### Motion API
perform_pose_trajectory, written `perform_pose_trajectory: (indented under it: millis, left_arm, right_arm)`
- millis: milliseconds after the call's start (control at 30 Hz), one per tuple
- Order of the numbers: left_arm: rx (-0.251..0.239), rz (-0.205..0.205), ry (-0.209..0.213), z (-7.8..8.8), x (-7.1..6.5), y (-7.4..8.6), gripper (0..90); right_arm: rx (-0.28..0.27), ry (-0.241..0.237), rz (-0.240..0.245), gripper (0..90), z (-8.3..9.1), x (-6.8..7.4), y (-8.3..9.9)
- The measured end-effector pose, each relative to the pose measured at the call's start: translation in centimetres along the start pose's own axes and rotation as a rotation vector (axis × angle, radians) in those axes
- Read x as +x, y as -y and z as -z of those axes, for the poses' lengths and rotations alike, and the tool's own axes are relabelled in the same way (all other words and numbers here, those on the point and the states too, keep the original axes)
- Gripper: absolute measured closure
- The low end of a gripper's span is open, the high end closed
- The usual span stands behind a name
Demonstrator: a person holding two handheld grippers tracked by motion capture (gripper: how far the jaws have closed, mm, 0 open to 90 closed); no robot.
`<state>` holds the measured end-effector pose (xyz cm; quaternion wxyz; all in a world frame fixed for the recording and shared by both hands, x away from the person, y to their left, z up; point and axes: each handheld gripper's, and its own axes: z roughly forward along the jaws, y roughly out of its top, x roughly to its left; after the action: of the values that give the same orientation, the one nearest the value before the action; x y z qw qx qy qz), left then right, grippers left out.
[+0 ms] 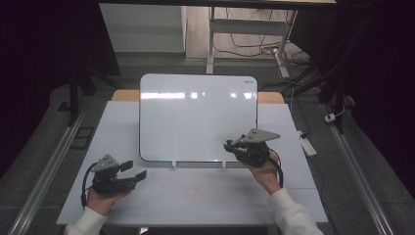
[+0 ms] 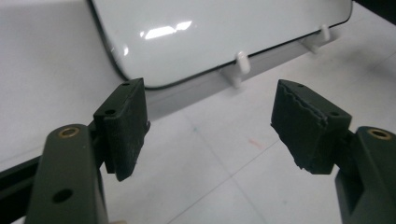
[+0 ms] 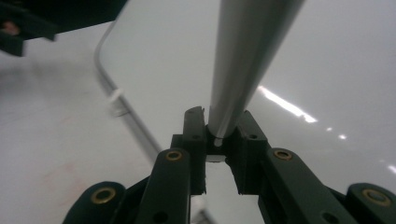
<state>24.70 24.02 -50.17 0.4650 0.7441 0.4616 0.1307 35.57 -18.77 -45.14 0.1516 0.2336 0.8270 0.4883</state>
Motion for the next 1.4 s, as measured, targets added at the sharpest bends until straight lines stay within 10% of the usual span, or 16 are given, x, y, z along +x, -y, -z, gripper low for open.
perform_pose_trajectory:
  millis: [633, 1400]
  left_arm:
    - [-0.090, -0.187, 0.156, -2.3, -6.3, -5.5, 33.6]
    - [-0.031, -0.341, 0.373, -7.8, -12.3, -8.8, 59.4]
  right_arm:
    - [0.035, -0.194, -0.046, 77.1, -1.0, 4.8, 1.6]
    - [0.062, -0.292, -0.100, 77.0, -3.8, 7.0, 1.4]
